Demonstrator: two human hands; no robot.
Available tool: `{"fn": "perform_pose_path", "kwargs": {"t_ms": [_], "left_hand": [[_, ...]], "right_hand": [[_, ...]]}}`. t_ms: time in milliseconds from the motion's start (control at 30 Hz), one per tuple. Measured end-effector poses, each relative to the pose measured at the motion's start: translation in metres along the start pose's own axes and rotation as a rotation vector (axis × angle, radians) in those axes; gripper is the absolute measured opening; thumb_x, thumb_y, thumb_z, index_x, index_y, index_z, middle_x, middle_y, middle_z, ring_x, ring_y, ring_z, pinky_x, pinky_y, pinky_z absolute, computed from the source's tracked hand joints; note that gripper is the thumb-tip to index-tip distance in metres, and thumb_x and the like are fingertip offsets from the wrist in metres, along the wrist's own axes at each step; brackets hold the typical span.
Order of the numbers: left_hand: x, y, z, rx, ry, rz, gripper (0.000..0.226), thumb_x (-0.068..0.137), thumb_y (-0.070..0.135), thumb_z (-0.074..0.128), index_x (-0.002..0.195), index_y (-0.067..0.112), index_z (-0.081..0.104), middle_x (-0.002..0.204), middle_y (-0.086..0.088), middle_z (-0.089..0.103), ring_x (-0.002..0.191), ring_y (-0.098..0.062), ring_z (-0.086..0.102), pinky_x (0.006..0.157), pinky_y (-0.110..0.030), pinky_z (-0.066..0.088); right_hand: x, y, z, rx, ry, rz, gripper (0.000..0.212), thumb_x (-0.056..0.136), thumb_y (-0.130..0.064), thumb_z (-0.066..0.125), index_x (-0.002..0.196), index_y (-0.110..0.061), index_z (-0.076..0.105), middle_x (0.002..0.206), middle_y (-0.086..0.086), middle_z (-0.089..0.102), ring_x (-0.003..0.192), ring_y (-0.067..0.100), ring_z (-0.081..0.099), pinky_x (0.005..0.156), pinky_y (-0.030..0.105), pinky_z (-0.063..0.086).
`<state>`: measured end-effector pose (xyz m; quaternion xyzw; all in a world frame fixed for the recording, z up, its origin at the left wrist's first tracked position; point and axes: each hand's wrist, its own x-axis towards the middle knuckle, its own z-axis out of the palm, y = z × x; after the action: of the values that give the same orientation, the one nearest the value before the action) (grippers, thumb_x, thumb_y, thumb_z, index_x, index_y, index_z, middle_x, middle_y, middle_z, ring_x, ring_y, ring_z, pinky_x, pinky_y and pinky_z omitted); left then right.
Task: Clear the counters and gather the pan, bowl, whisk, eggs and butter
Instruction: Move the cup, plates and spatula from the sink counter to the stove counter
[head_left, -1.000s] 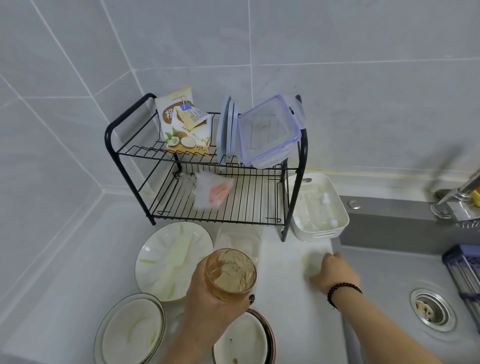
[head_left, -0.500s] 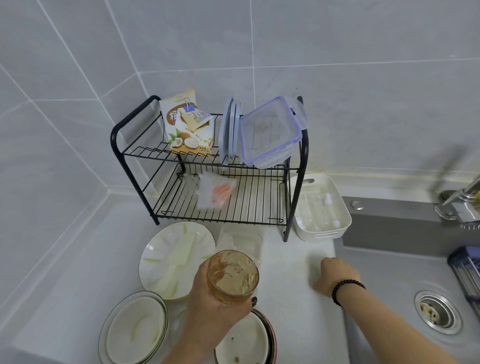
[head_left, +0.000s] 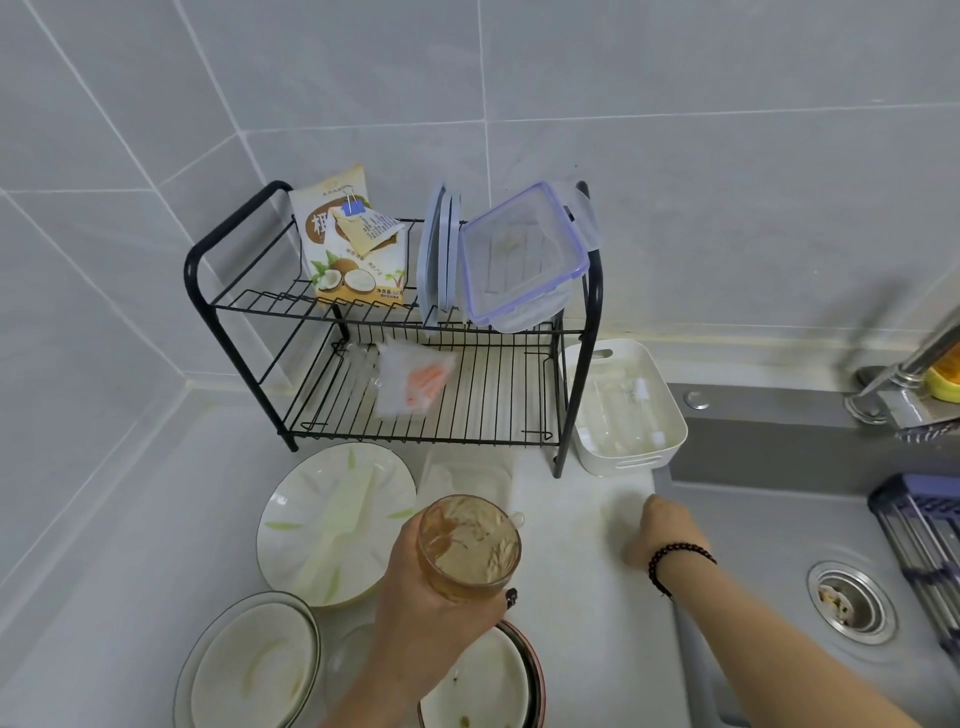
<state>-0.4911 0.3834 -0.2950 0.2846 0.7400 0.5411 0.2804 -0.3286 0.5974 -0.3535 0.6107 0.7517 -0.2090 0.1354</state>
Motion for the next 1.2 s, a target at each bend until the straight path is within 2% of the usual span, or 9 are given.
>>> {"fn": "perform_pose_path", "kwargs": {"t_ms": [133,300,433,533,767,867,1033,1133,1200], "left_hand": [[0.0,0.0,0.001,0.009,0.002,-0.019,0.076,0.04,0.018,0.089,0.106,0.039,0.059,0.101,0.02,0.068,0.096,0.001,0.064,0.083,-0.025,0.05],[0.001,-0.001,-0.002,0.023,-0.012,-0.009,0.076,0.041,0.013,0.091,0.107,0.034,0.059,0.1,0.018,0.068,0.097,0.0,0.064,0.078,-0.013,0.048],[0.001,0.001,-0.004,0.041,-0.001,-0.013,0.077,0.039,0.021,0.091,0.107,0.039,0.058,0.103,0.022,0.067,0.099,0.003,0.062,0.084,-0.023,0.049],[0.001,0.002,-0.005,0.039,-0.003,-0.026,0.078,0.037,0.025,0.09,0.107,0.039,0.058,0.102,0.022,0.067,0.098,0.002,0.062,0.086,-0.026,0.05],[0.0,0.004,-0.009,0.013,-0.008,-0.043,0.079,0.034,0.032,0.086,0.108,0.036,0.058,0.102,0.022,0.067,0.1,0.003,0.062,0.087,-0.024,0.05],[0.0,0.004,-0.011,0.008,0.005,-0.047,0.079,0.034,0.031,0.086,0.108,0.034,0.059,0.101,0.019,0.068,0.099,0.0,0.063,0.084,-0.023,0.05],[0.0,0.003,-0.016,0.023,0.003,-0.049,0.078,0.039,0.024,0.089,0.11,0.034,0.058,0.103,0.015,0.068,0.098,0.002,0.062,0.083,-0.018,0.048],[-0.001,0.001,-0.019,0.027,-0.005,-0.056,0.08,0.038,0.028,0.089,0.112,0.034,0.057,0.103,0.015,0.067,0.099,0.001,0.062,0.086,-0.021,0.049],[-0.003,0.0,-0.02,0.026,-0.007,-0.063,0.08,0.037,0.029,0.087,0.111,0.035,0.057,0.103,0.016,0.067,0.099,0.0,0.062,0.087,-0.023,0.05]], "right_hand": [[0.0,0.0,0.004,0.066,0.009,0.037,0.02,0.077,-0.008,0.057,0.09,-0.012,0.043,0.077,-0.001,0.042,0.081,0.022,0.052,0.065,0.025,0.044],[-0.001,0.001,0.011,0.047,0.027,0.022,0.018,0.076,-0.008,0.054,0.09,-0.011,0.043,0.091,0.004,0.053,0.086,0.024,0.055,0.066,0.025,0.046],[-0.002,0.0,0.017,-0.018,0.066,-0.021,0.02,0.08,-0.011,0.052,0.099,-0.008,0.049,0.105,0.009,0.058,0.097,0.025,0.057,0.068,0.024,0.041],[-0.003,-0.001,0.02,-0.073,0.084,-0.041,0.023,0.082,-0.012,0.049,0.105,-0.007,0.048,0.109,0.009,0.057,0.104,0.026,0.055,0.073,0.024,0.04],[-0.007,-0.006,0.019,-0.098,0.114,-0.022,0.023,0.084,-0.011,0.046,0.107,-0.007,0.049,0.11,0.008,0.058,0.104,0.025,0.055,0.074,0.026,0.043],[-0.008,-0.007,0.019,-0.033,0.105,0.013,0.024,0.083,-0.016,0.05,0.106,-0.006,0.05,0.11,0.009,0.058,0.107,0.027,0.054,0.077,0.028,0.045],[-0.012,-0.004,0.021,0.043,0.105,0.04,0.022,0.08,-0.011,0.048,0.101,-0.006,0.052,0.106,0.009,0.06,0.103,0.028,0.054,0.072,0.029,0.044],[-0.016,-0.001,0.022,0.091,0.119,0.038,0.015,0.081,-0.013,0.049,0.095,-0.009,0.049,0.102,0.009,0.059,0.099,0.028,0.054,0.071,0.029,0.044],[-0.019,0.0,0.02,0.208,0.117,0.062,0.014,0.079,-0.013,0.052,0.091,-0.009,0.045,0.099,0.009,0.057,0.095,0.03,0.054,0.068,0.029,0.042]]}}
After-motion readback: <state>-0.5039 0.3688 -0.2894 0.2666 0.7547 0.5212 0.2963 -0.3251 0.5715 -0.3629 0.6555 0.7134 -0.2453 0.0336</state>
